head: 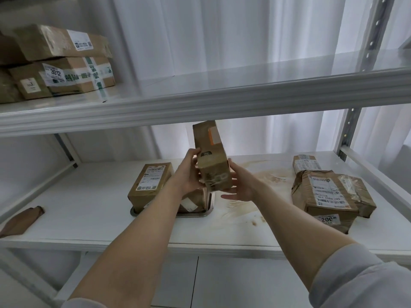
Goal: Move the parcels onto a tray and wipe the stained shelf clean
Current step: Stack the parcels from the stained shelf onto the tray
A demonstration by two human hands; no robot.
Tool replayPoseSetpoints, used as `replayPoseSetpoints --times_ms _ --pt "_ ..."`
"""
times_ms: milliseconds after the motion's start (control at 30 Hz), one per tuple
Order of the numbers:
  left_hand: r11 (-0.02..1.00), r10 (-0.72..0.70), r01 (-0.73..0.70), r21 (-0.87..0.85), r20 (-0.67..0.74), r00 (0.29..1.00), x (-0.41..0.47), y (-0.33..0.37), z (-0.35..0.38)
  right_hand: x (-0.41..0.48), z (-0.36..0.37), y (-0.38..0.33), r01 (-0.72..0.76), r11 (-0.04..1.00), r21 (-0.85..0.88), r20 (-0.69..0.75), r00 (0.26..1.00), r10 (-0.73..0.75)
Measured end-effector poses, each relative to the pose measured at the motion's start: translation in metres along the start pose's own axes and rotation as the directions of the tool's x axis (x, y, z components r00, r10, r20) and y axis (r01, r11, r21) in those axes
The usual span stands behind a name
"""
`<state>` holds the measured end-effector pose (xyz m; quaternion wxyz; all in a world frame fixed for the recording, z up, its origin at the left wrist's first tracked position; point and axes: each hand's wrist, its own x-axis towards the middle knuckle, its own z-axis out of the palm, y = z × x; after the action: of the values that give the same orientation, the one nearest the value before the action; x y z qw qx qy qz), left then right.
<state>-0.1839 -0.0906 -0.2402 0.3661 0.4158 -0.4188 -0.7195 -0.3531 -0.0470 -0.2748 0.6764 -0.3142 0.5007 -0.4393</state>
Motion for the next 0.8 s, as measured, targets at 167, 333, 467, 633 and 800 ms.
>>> replayPoseSetpoints --times_ms 167,333,467,633,800 --pt "0.984 0.011 -0.011 -0.176 -0.003 1.000 -0.016 0.016 -0.027 0.013 0.045 -0.005 -0.106 0.968 0.229 0.240 0.969 0.050" --pt "0.984 0.082 -0.112 -0.135 -0.209 0.974 -0.022 0.038 -0.066 0.024 0.088 -0.009 -0.106 0.940 0.324 0.225 0.974 0.033" --pt "0.972 0.234 -0.216 0.091 -0.405 0.884 -0.028 0.056 -0.103 0.046 0.123 -0.008 0.018 0.961 0.276 0.053 0.998 -0.034" --pt "0.951 0.262 -0.167 0.261 -0.392 0.882 -0.041 0.064 -0.131 0.073 0.165 -0.007 0.144 0.985 0.096 -0.079 0.987 -0.137" --pt "0.928 0.277 -0.127 0.350 -0.423 0.863 -0.037 0.062 -0.164 0.090 0.197 -0.001 0.162 0.985 -0.060 -0.080 0.983 -0.167"
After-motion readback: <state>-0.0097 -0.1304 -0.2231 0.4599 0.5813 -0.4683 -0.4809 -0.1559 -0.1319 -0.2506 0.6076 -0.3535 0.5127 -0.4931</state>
